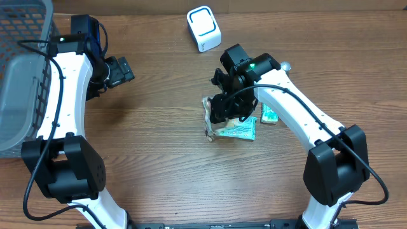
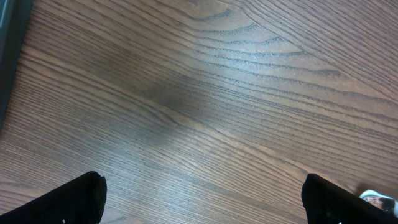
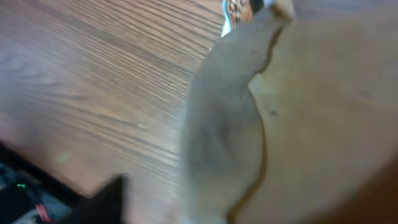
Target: Scan the item barcode
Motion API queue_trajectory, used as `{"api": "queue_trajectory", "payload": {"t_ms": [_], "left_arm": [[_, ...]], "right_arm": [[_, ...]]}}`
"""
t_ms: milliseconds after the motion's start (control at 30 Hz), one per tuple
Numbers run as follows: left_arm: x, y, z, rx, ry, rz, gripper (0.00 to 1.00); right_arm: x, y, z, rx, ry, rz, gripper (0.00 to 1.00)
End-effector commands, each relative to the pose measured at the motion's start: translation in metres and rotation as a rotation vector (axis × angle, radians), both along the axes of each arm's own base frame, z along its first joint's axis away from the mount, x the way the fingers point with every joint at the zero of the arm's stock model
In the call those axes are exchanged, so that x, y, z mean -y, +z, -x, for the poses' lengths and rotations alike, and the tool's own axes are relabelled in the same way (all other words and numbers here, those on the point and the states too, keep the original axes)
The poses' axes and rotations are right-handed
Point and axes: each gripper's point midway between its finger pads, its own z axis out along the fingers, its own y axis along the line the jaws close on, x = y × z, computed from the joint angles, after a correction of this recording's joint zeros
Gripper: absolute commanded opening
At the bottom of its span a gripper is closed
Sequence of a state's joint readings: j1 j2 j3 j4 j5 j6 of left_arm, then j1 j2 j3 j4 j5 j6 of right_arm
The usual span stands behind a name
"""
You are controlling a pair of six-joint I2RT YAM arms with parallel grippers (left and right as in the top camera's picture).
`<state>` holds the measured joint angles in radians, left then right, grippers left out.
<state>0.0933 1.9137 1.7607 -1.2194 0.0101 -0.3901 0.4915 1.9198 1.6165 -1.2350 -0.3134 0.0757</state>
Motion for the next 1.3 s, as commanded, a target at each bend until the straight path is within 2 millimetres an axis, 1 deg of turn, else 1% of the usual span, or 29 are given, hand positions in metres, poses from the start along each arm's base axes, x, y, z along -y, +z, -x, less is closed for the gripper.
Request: {"api": "queue_trajectory", "payload": {"t_ms": [0, 100, 167, 233, 333, 433, 533, 733, 867, 967, 1133, 1267], "left_arm": [[-0.004, 0.008, -0.004, 0.025, 0.003, -0.016, 1.00], [-0.004, 0.008, -0.004, 0.025, 0.003, -0.016, 1.00], [-0.004, 0.008, -0.004, 0.025, 0.004, -0.016, 1.00], [-0.004, 0.008, -0.004, 0.025, 0.003, -0.016, 1.00], [-0.004, 0.008, -0.004, 0.025, 0.003, -0.016, 1.00], [-0.004, 0.008, -0.004, 0.025, 0.003, -0.016, 1.00], [-0.004, 0.008, -0.004, 0.025, 0.003, -0.016, 1.00], [-0.004, 0.008, -0.004, 0.025, 0.004, -0.016, 1.00], [-0.004, 0.008, -0.004, 0.025, 0.003, -0.016, 1.00], [-0.004, 0.008, -0.004, 0.025, 0.003, -0.016, 1.00], [-0.004, 0.008, -0.004, 0.025, 0.003, -0.016, 0.99], [-0.004, 0.008, -0.004, 0.025, 0.003, -0.016, 1.00]], "right_arm": [[0.018, 0.000, -0.013, 0.073, -0.020, 0.098, 1.00], [0.038, -0.003, -0.024, 0.134, -0.037, 0.214, 1.00], [0.046, -0.003, -0.029, 0.161, -0.045, 0.259, 1.00], [0.051, -0.003, -0.034, 0.182, -0.097, 0.292, 1.00], [0.057, -0.001, -0.047, 0.223, -0.222, 0.326, 1.00], [0.058, 0.001, -0.058, 0.265, -0.283, 0.326, 1.00], [0.056, 0.003, -0.069, 0.314, -0.296, 0.320, 1.00], [0.064, 0.013, -0.097, 0.452, -0.344, 0.363, 1.00], [0.060, 0.017, -0.112, 0.509, -0.365, 0.342, 1.00], [0.057, 0.016, -0.117, 0.524, -0.370, 0.330, 1.00], [0.048, 0.023, -0.130, 0.575, -0.386, 0.277, 1.00], [0.047, 0.024, -0.132, 0.580, -0.388, 0.273, 1.00]]}}
